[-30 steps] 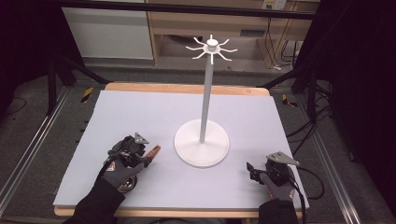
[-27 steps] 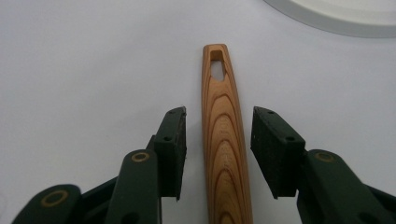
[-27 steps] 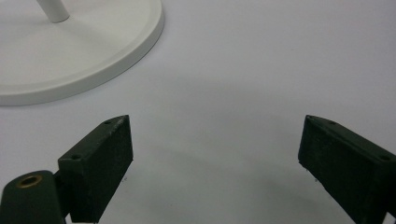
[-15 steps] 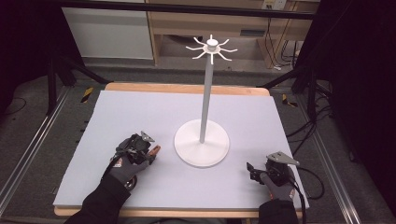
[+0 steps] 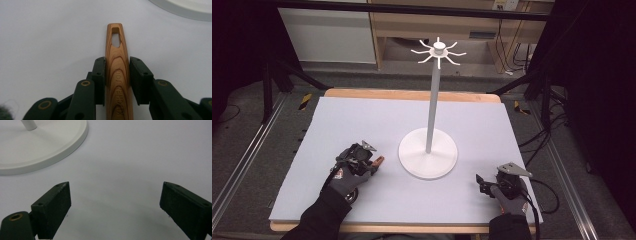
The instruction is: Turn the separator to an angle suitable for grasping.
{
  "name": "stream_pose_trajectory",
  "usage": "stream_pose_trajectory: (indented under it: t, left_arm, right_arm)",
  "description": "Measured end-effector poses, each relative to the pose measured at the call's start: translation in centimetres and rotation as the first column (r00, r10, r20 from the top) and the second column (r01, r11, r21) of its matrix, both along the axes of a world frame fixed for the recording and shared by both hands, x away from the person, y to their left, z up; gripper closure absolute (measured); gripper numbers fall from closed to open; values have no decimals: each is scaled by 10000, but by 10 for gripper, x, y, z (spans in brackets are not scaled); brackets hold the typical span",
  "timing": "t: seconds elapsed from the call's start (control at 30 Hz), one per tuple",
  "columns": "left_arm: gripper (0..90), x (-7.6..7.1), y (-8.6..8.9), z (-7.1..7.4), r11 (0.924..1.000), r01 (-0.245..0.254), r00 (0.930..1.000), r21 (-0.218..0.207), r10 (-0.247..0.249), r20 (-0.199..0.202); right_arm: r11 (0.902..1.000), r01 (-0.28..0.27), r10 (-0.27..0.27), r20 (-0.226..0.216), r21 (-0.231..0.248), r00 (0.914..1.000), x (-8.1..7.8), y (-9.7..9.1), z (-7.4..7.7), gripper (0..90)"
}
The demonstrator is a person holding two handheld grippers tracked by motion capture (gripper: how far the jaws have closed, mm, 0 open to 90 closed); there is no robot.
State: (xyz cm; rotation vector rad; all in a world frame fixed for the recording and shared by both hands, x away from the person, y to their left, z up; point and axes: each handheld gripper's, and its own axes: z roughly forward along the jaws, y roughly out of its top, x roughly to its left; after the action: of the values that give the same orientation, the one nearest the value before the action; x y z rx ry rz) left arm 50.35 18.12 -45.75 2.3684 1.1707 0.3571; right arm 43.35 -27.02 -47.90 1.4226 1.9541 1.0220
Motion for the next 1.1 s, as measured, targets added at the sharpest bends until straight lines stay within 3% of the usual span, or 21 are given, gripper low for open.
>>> stream_pose_trajectory:
  t: [0.4, 0.7, 1.1]
  left_arm:
    - [675, -1, 1, 1, 10000, 86, 9999, 4, -86, -75]
    - [676, -4, 5, 10, 9993, 67, 9999, -357, -64, 77]
    - [677, -6, 5, 13, 9993, 163, 9999, -349, -163, 6]
  right_arm:
    - [10000, -29, 29, 6, -63, 10000, 1, 0, -1, 104]
    - [10000, -33, 33, -2, -65, 10000, 1, 0, -1, 104]
    - [10000, -36, 36, 0, -65, 10000, 1, 0, -1, 103]
